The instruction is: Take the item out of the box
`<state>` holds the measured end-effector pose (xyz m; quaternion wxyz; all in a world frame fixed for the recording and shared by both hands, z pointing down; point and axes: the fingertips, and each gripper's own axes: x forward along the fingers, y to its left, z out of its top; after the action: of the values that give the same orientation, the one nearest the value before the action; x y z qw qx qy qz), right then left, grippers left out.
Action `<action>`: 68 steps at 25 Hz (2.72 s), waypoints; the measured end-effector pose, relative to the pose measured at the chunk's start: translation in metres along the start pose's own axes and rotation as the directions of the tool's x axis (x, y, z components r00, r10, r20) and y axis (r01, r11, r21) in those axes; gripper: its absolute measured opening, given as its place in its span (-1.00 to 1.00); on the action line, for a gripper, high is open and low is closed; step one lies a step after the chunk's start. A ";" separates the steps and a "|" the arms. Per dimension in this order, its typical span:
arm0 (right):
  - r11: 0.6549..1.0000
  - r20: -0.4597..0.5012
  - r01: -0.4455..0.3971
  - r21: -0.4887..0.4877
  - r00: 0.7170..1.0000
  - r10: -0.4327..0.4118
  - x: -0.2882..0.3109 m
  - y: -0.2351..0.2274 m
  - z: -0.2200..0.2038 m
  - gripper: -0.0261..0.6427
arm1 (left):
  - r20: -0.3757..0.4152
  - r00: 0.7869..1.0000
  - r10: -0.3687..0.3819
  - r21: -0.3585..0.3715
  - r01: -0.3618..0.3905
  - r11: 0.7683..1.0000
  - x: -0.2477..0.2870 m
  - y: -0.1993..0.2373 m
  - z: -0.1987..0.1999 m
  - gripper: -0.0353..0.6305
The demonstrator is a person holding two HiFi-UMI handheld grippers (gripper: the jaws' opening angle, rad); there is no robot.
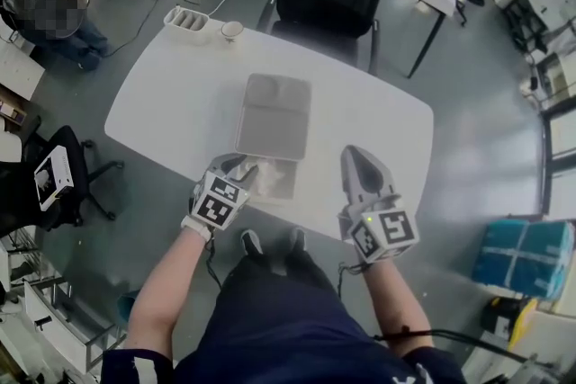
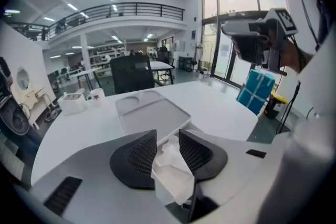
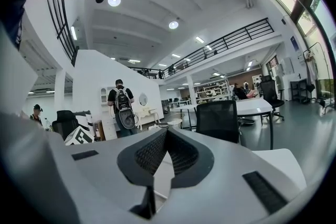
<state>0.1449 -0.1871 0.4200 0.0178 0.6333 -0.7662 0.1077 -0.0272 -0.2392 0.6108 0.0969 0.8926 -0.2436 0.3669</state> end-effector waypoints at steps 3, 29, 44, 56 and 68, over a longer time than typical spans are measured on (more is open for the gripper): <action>1.000 -0.017 0.014 0.011 1.000 -0.014 -0.003 -0.003 -0.011 -0.90 | -0.095 0.995 -0.043 0.083 0.051 0.995 0.020 -0.013 -0.018 -0.41; 0.989 -0.065 0.124 0.082 0.991 -0.118 -0.030 -0.045 -0.044 -0.90 | -0.546 0.832 -0.096 0.397 0.357 0.846 0.098 -0.059 -0.087 -0.34; 0.995 -0.072 0.070 0.072 0.995 -0.065 -0.018 -0.041 -0.040 -0.90 | -0.527 0.843 -0.109 0.484 0.402 0.777 0.080 -0.076 -0.081 -0.77; 0.999 -0.058 -0.008 0.044 0.998 0.011 0.002 -0.017 -0.025 -0.90 | -0.191 0.981 -0.045 0.380 0.116 0.918 0.024 -0.039 -0.006 -0.78; 0.997 -0.005 -0.080 -0.023 0.997 0.080 0.022 0.015 0.017 -0.90 | 0.172 0.981 0.091 0.196 -0.125 0.973 -0.075 -0.002 0.079 -0.78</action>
<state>0.1278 -0.2090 0.4044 0.0223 0.6018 -0.7919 0.1009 -0.0236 -0.2382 0.5017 -0.0363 0.9101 -0.2596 0.3210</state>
